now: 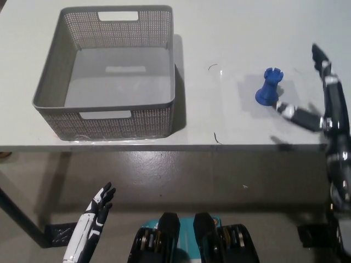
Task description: Use the right hand to pick up a chess pieces and put it into a container on the left hand side
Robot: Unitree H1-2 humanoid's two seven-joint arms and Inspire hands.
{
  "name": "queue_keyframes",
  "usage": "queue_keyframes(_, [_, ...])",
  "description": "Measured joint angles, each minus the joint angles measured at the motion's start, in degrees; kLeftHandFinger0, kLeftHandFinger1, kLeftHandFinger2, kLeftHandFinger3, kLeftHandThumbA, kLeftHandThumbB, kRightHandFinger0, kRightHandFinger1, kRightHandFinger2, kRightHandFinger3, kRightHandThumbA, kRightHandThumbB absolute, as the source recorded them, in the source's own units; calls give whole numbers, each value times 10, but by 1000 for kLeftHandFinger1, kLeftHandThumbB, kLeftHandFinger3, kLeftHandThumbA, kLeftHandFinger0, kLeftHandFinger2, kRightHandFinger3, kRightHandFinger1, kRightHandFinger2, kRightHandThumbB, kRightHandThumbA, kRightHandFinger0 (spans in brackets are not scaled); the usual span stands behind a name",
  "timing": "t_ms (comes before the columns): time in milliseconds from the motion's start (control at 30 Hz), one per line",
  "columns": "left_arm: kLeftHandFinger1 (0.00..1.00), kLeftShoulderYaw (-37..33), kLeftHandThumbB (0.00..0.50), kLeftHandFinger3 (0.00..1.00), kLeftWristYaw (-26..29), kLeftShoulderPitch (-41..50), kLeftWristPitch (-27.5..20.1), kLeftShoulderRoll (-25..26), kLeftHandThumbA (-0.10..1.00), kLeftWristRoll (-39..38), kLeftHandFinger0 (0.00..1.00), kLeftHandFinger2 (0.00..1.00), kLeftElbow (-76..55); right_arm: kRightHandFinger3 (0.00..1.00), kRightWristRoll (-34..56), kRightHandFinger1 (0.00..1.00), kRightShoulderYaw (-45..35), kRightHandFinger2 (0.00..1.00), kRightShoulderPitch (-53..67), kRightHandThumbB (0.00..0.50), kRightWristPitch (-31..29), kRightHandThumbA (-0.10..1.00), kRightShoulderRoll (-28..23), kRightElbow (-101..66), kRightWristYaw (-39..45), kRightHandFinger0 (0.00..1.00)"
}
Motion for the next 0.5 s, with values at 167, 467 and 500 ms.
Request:
queue_keyframes(167, [1000, 0, 180, 1000, 0, 0, 0, 1, 1000, 3, 1000, 1000, 0, 1000, 8, 1000, -8, 1000, -91, 394, 11, 977, -12, 133, -3, 1000])
queue_keyframes(467, [1000, 0, 183, 1000, -1, 3, 0, 6, 1000, 7, 1000, 1000, 0, 1000, 17, 1000, -12, 1000, -204, 397, 18, 956, -27, 348, -7, 1000])
queue_keyframes(500, [1000, -1, 187, 1000, -2, 3, 0, 7, 1000, 7, 1000, 1000, 0, 1000, 17, 1000, -11, 1000, -219, 421, 17, 973, -30, 377, -10, 1000])
